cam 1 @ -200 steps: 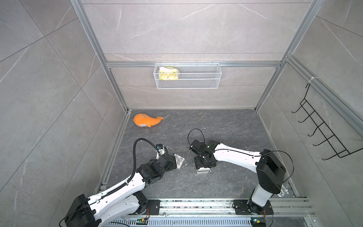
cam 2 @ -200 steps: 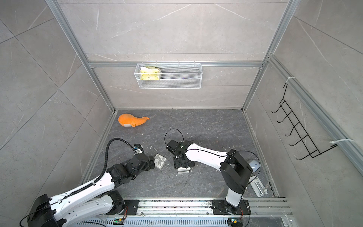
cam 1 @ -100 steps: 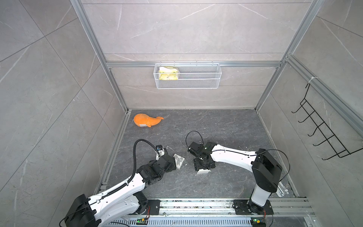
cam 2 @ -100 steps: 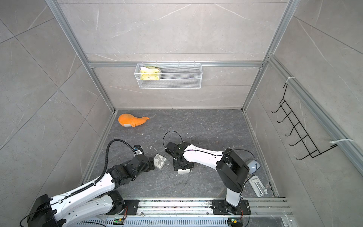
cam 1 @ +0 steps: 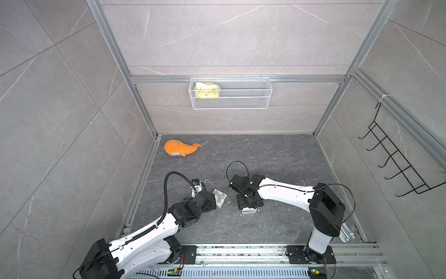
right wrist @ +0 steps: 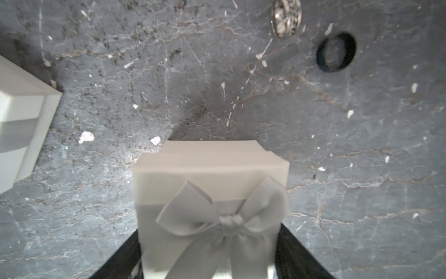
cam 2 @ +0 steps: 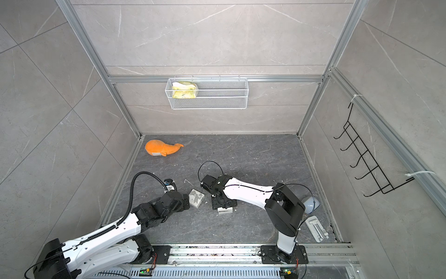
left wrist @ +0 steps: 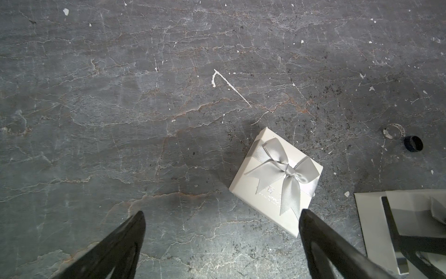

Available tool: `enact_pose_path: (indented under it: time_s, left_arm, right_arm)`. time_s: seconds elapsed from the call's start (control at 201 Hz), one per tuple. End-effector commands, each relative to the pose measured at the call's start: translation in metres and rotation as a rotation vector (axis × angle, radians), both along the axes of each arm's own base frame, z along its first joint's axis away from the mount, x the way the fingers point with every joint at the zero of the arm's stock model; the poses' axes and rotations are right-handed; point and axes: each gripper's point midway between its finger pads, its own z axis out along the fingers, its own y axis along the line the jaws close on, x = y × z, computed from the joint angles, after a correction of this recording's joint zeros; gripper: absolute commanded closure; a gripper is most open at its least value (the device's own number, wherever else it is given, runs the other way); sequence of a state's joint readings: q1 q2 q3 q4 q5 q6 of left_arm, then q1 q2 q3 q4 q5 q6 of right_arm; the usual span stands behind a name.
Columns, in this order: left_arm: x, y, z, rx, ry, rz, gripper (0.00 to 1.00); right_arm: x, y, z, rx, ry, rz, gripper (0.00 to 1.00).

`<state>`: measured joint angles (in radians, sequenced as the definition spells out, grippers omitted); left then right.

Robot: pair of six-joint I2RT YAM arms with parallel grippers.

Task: Take the rings out of the lift-off lid box
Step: Close the lid on the jewelry box.

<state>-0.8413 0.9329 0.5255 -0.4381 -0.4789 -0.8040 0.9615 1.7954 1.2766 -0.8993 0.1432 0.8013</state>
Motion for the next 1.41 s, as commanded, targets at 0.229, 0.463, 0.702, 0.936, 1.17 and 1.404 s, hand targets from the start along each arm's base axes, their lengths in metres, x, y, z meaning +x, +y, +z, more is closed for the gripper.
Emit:
enact_pose_path:
  time_s: [0.229, 0.463, 0.702, 0.936, 1.17, 1.404]
  left_arm:
    - [0.002, -0.001, 0.003, -0.027, -0.013, 0.013, 0.00]
    - [0.002, -0.001, 0.001, -0.026, -0.010, 0.014, 0.00]
    - [0.002, -0.001, 0.002, -0.026, -0.010, 0.012, 0.00]
    - [0.002, -0.001, 0.001, -0.025, -0.007, 0.014, 0.00]
    - [0.002, -0.001, 0.001, -0.025, -0.007, 0.015, 0.00]
    - [0.002, -0.001, 0.000, -0.023, -0.006, 0.015, 0.00]
  right_arm:
    - [-0.001, -0.003, -0.003, -0.051, -0.010, 0.009, 0.26]
    - [-0.003, -0.004, -0.004, -0.064, -0.014, 0.015, 0.25]
    - [0.000, -0.003, -0.002, -0.064, -0.027, -0.001, 0.25]
    - [0.001, -0.002, -0.001, -0.048, -0.035, -0.029, 0.26]
    - [-0.001, 0.005, 0.000, -0.026, -0.031, -0.028, 0.26]
    - [0.002, 0.006, -0.003, -0.038, -0.036, -0.024, 0.26]
